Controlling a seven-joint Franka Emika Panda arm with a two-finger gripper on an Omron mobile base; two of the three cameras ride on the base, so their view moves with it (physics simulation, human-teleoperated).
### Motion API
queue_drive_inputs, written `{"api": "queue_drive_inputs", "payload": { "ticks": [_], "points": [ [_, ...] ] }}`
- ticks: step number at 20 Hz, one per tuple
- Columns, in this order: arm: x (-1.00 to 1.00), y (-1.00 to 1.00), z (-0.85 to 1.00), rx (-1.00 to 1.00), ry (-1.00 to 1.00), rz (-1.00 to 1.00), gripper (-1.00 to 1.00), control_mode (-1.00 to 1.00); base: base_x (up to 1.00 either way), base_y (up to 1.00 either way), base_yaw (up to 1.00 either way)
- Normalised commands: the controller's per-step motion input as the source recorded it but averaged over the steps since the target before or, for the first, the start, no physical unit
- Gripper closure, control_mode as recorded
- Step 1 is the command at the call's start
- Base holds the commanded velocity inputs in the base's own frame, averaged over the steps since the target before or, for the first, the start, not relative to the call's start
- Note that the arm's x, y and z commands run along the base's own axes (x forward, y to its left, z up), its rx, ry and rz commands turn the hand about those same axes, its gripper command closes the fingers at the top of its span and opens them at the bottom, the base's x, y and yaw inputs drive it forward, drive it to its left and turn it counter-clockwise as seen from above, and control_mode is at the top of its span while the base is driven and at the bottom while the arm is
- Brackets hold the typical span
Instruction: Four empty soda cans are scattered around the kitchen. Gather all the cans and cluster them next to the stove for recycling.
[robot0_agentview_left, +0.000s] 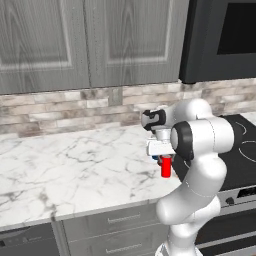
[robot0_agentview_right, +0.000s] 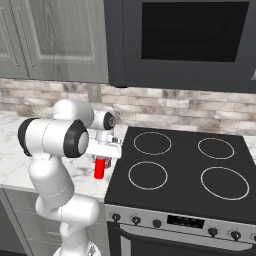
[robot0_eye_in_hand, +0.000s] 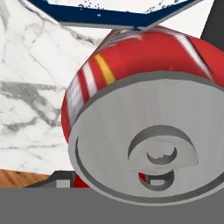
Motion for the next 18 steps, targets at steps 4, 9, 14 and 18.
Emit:
{"api": "queue_drive_inputs", "payload": {
  "ticks": [4, 9, 14, 18],
  "points": [
    [0.00, 0.00, -0.13, -0.01, 0.00, 0.00, 1.00, -1.00, 0.00, 0.00, 0.00],
    [0.00, 0.00, -0.04, 0.00, 0.00, 0.00, 1.00, -1.00, 0.00, 0.00, 0.00],
    [0.00, 0.00, -0.02, 0.00, 0.00, 0.00, -1.00, -1.00, 0.00, 0.00, 0.00],
    [0.00, 0.00, -0.03, 0.00, 0.01, 0.00, -1.00, -1.00, 0.00, 0.00, 0.00]
  ]
}}
